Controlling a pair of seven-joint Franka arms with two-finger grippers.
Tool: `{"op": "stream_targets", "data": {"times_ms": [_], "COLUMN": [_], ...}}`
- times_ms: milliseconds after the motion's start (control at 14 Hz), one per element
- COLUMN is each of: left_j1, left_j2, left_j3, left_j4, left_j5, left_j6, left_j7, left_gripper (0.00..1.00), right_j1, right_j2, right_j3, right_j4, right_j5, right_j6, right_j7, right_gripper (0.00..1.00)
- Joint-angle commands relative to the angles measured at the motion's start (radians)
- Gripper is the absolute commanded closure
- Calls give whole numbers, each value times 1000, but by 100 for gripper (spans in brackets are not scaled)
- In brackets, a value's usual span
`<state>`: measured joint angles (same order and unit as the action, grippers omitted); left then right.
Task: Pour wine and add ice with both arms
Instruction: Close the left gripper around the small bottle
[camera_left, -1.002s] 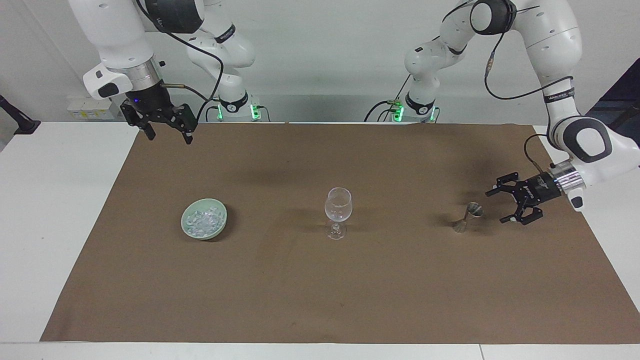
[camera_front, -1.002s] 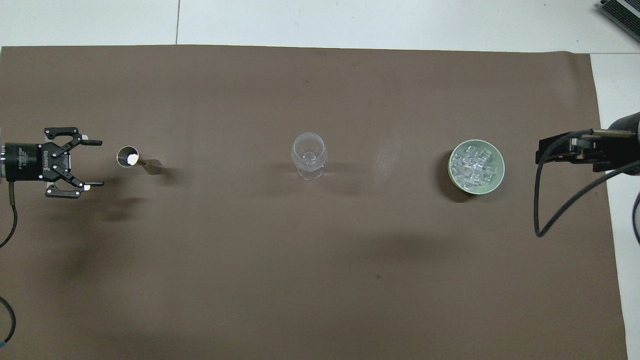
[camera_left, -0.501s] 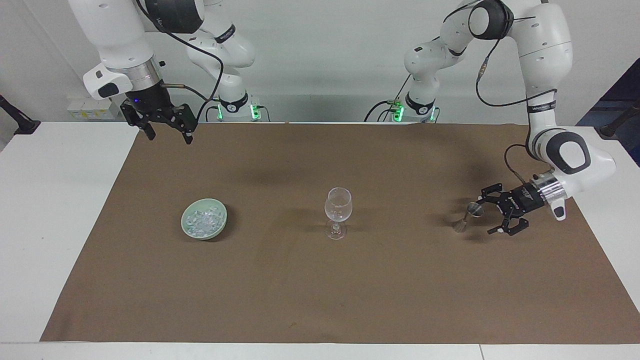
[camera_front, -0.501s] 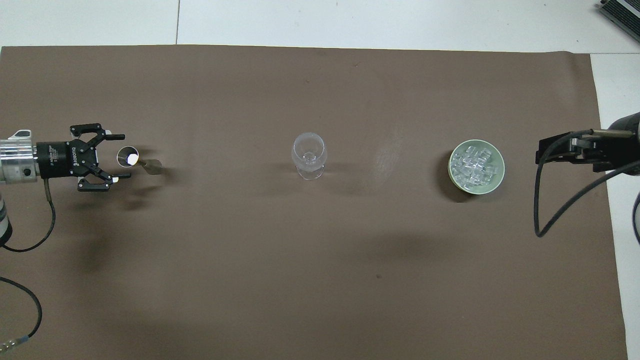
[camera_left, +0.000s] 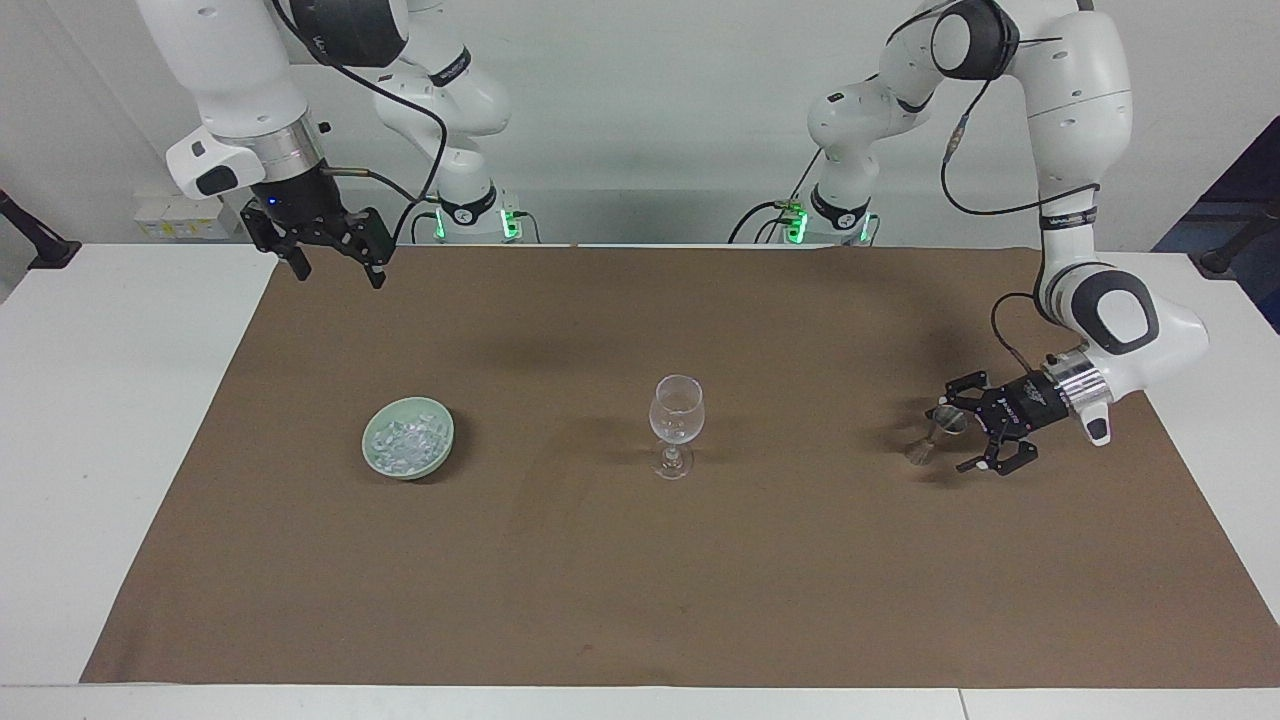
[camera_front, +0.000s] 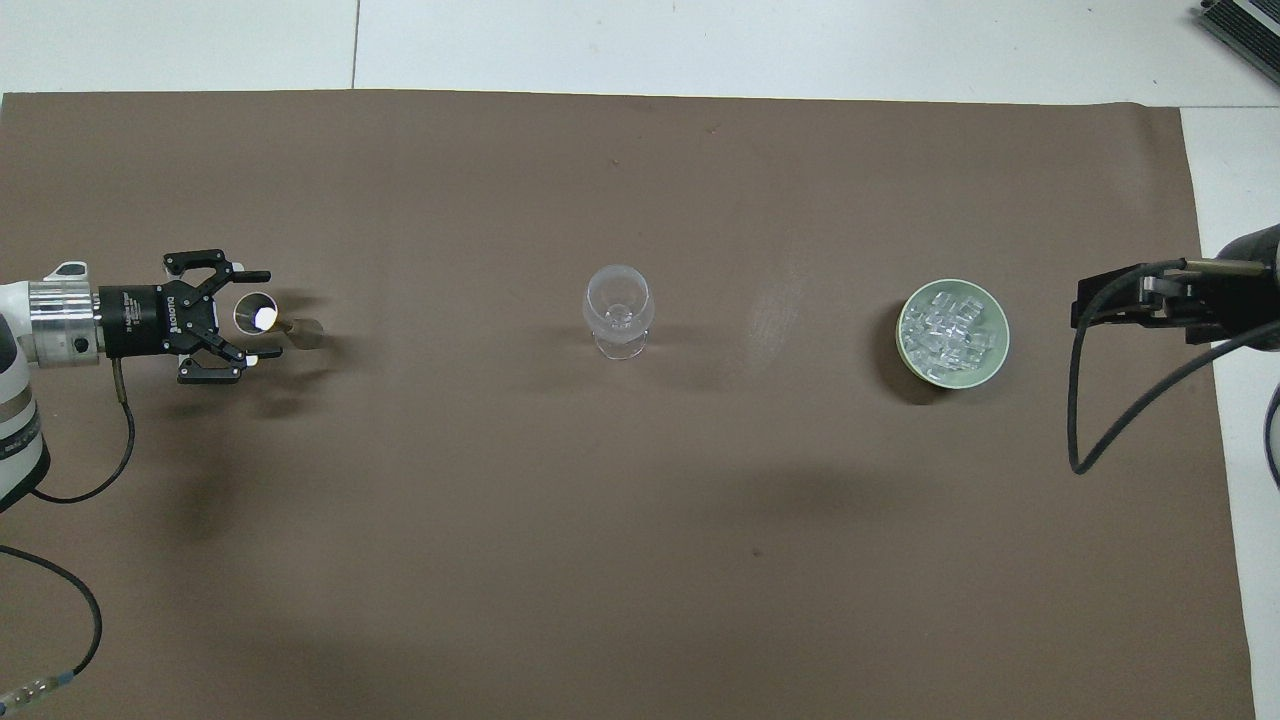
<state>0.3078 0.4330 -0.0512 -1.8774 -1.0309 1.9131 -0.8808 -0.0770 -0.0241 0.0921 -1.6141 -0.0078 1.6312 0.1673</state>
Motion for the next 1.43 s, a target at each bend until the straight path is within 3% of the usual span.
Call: {"op": "stream_targets", "data": {"times_ms": [0, 143, 358, 859, 1359], "left_j1": [-13, -13, -16, -16, -7], "left_j2": [-22, -22, -27, -28, -30], "left_j3": [7, 7, 7, 7, 7], "left_j4": [-35, -39, -52, -51, -51], "left_j5": [-21, -23, -23, -21, -23], "left_j6": [27, 24, 18, 4, -3], "left_j7": [13, 16, 54, 66, 66], "left_gripper": [0, 0, 15, 31, 71], "right_j1": [-21, -21, -21, -21, -21], "right_j2": [-19, -19, -19, -19, -19], "right_j3": [9, 9, 9, 9, 9], "right_j4": [-23, -23, -23, -23, -23], "right_j5": [6, 6, 6, 6, 6], "right_j6": [15, 15, 13, 15, 15], "right_j7": [-26, -26, -26, -26, -26], "right_gripper": [0, 0, 0, 0, 0]}}
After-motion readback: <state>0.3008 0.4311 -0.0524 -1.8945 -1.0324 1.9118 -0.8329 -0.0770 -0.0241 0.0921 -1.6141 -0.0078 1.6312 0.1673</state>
